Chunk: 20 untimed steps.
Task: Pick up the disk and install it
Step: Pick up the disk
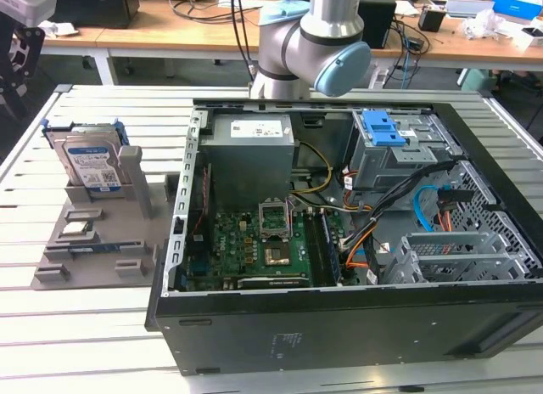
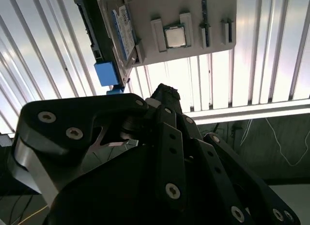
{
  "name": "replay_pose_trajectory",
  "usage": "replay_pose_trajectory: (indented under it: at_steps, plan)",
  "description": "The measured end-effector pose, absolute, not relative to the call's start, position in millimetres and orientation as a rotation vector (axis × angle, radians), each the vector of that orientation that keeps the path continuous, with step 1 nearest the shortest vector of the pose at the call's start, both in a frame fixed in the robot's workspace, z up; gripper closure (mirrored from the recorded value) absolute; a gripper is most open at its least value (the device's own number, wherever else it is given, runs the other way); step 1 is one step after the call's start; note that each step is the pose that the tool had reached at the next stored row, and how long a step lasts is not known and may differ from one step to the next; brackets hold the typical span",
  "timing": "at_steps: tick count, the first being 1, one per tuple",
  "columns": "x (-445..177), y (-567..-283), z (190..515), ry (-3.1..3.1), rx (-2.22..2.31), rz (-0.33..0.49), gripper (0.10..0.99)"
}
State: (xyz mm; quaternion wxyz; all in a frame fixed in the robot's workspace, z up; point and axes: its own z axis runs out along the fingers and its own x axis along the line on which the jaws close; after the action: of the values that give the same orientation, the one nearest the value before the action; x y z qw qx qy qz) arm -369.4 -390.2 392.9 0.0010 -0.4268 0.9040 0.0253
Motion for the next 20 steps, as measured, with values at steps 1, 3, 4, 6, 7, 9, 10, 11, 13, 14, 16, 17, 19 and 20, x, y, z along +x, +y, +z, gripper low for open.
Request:
replay_pose_trajectory:
  at_steps: [1, 3, 4, 6, 7, 9, 10, 11, 13, 14, 16, 17, 19, 20]
  plan:
    - [-369.4, -390.2, 392.9, 2.832, -1.353, 0.079, 0.98]
    - [-369.4, -390.2, 392.9, 2.823, -1.373, 0.079, 0.98]
    - [-369.4, -390.2, 392.9, 2.814, -1.392, 0.079, 0.98]
    - [-369.4, -390.2, 392.9, 2.807, -1.406, 0.079, 0.98]
    - [-369.4, -390.2, 392.9, 2.802, -1.418, 0.079, 0.98]
    - [-369.4, -390.2, 392.9, 2.786, -1.451, 0.079, 0.98]
    - [-369.4, -390.2, 392.9, 2.777, -1.467, 0.079, 0.98]
    - [-369.4, -390.2, 392.9, 2.771, -1.479, 0.079, 0.98]
    - [-369.4, -390.2, 392.9, 2.76, -1.5, 0.079, 0.98]
    - [-369.4, -390.2, 392.9, 2.754, -1.511, 0.079, 0.98]
    - [-369.4, -390.2, 392.9, 2.739, -1.54, 0.079, 0.98]
    - [-369.4, -390.2, 392.9, 2.733, -1.552, 0.079, 0.98]
    - [-369.4, -390.2, 392.9, 2.723, -1.57, 0.079, 0.98]
    - [-369.4, -390.2, 392.9, 2.719, -1.577, 0.079, 0.98]
